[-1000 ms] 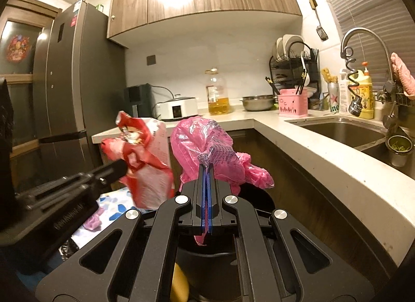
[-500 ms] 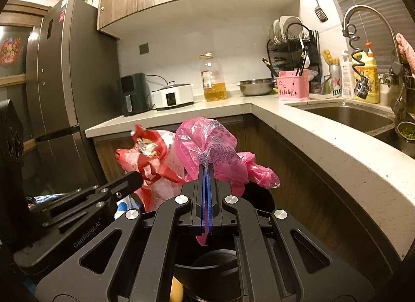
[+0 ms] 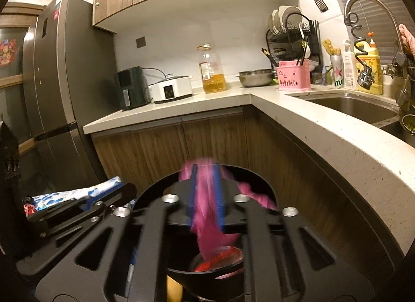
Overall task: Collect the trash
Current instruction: 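Open both grippers to drop the bags into the black bin, then move both open grippers back over the trash on the table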
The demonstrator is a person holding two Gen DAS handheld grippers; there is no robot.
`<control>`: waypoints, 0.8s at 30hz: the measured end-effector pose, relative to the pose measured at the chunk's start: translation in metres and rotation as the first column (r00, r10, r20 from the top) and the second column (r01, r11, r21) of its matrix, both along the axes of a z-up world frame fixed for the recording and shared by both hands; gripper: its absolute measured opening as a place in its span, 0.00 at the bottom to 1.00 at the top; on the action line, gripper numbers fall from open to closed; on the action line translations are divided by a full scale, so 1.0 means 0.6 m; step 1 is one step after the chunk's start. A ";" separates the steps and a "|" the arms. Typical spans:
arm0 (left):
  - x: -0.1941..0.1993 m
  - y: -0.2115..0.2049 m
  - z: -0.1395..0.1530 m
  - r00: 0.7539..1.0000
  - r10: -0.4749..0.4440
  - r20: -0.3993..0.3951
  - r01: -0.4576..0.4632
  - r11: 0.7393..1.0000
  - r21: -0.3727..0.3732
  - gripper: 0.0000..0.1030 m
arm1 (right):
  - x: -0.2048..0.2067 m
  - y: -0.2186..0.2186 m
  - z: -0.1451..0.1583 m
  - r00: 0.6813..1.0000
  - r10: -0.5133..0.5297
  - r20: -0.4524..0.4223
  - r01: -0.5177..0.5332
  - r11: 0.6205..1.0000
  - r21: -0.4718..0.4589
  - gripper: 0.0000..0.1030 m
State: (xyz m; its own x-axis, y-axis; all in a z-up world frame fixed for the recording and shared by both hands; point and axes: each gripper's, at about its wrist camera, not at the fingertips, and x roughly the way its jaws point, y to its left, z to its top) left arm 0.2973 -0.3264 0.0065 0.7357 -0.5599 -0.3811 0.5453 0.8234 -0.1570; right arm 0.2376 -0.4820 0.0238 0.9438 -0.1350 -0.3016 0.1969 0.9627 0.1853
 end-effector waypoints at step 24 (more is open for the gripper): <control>-0.129 0.168 0.025 0.936 0.351 0.036 -0.352 0.934 0.052 0.94 | -0.111 0.099 0.007 0.999 -0.032 -0.011 0.031 0.995 -0.094 0.84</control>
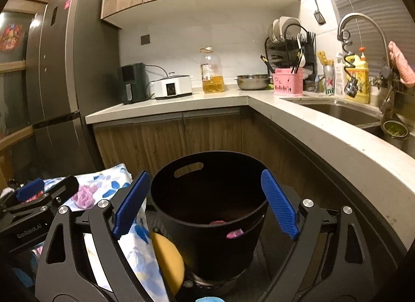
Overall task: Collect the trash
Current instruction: 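Move both open grippers back over the trash on the table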
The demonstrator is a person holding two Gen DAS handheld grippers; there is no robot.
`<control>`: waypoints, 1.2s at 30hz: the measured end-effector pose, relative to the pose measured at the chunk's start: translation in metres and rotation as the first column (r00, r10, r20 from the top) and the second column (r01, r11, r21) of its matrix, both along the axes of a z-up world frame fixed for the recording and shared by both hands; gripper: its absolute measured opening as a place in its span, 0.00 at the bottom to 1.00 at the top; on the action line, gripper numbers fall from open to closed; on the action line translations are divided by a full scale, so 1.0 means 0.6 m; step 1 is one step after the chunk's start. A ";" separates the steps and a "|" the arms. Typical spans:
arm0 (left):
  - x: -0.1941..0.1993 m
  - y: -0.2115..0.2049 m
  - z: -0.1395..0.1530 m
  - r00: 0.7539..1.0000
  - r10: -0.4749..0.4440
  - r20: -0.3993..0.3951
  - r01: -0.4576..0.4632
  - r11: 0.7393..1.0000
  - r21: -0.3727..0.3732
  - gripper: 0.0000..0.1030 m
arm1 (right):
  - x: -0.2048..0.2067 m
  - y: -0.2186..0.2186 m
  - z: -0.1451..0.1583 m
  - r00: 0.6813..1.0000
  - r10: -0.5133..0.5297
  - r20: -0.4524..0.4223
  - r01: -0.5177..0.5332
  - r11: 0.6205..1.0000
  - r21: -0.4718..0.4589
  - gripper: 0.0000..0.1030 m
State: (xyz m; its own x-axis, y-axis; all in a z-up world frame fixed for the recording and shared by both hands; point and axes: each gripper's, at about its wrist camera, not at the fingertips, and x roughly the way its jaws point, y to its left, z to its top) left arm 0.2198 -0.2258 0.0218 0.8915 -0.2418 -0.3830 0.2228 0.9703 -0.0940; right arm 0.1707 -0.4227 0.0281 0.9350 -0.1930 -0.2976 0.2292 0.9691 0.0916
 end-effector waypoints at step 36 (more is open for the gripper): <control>-0.210 0.373 -0.072 0.897 0.443 0.006 -0.442 0.896 0.045 0.94 | 0.019 0.336 -0.133 0.932 0.327 -0.156 -0.330 0.944 0.007 0.81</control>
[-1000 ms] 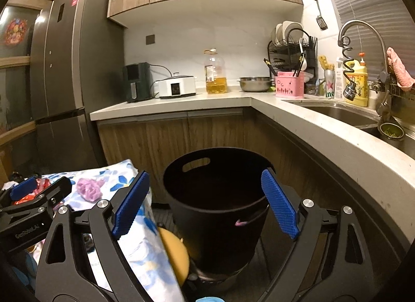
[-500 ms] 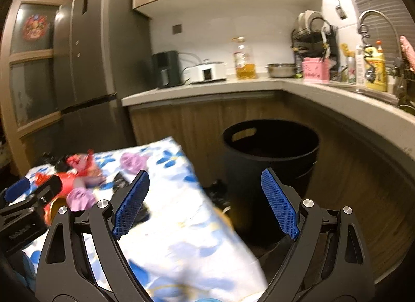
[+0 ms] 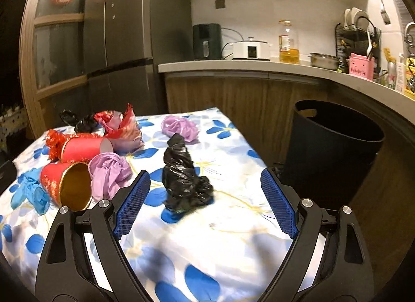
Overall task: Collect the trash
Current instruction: 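Move both open grippers back over the trash on the table, then grasp the blue glove with the left gripper while the right gripper grasps the black bag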
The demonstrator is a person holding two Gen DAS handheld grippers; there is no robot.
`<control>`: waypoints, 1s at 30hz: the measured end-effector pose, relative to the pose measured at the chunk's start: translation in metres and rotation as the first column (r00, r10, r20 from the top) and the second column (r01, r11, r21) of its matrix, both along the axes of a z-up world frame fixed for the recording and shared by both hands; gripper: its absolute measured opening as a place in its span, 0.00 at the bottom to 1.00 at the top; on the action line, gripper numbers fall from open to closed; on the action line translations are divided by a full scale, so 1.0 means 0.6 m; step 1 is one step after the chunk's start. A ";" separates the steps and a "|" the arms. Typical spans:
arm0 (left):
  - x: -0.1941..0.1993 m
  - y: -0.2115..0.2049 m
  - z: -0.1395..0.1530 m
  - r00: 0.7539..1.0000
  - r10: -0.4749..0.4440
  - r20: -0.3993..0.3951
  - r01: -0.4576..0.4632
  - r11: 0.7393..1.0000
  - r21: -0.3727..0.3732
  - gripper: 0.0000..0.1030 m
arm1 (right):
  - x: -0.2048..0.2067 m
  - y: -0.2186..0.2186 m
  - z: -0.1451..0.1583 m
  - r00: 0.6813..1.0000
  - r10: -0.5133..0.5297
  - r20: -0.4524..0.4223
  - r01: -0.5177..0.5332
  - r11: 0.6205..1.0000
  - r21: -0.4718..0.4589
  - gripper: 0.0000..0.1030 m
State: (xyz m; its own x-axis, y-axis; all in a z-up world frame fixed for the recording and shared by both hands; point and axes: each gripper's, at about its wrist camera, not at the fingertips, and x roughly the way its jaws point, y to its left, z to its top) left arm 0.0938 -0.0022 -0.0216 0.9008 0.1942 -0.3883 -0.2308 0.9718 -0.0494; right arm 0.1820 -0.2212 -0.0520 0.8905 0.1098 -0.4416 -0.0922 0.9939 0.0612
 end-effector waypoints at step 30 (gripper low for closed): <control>0.105 0.139 -0.091 0.916 0.131 -0.379 -0.161 0.986 -0.050 0.56 | -0.004 0.007 0.027 0.999 0.049 -0.008 -0.049 0.998 0.028 0.19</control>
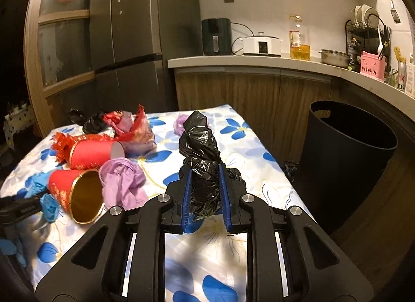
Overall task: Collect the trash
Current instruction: 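Grasp the blue glove with the left gripper while the right gripper grasps the black bag, then lift the glove and black bag and carry them over the black bin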
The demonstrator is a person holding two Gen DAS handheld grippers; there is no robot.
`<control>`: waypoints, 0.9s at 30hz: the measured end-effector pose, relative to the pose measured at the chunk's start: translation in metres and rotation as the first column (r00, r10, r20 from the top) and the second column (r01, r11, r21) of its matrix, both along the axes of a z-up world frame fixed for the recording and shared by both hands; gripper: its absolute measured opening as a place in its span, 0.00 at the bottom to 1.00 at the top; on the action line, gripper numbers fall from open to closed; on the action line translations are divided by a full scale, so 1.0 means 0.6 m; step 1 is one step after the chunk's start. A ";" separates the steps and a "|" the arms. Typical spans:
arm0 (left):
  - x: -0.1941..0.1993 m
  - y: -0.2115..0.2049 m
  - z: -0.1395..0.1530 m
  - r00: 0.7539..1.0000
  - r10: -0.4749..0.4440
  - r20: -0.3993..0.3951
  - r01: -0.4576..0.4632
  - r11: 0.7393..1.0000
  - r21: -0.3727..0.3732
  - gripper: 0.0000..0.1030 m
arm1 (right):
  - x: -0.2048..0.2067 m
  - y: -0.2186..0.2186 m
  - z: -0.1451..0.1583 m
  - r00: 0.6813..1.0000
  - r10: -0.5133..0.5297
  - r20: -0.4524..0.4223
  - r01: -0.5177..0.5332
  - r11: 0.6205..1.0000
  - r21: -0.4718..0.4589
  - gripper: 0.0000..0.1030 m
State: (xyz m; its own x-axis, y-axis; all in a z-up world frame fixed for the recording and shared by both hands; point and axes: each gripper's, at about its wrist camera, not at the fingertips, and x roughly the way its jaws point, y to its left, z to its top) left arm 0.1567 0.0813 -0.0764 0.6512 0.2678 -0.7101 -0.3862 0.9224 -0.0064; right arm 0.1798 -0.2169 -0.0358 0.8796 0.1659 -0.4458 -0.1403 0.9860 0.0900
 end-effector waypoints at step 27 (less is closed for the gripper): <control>-0.082 -0.152 0.143 0.931 -0.236 0.277 0.228 0.972 0.061 0.04 | -0.106 -0.032 0.059 0.996 0.047 0.081 -0.054 0.995 0.079 0.19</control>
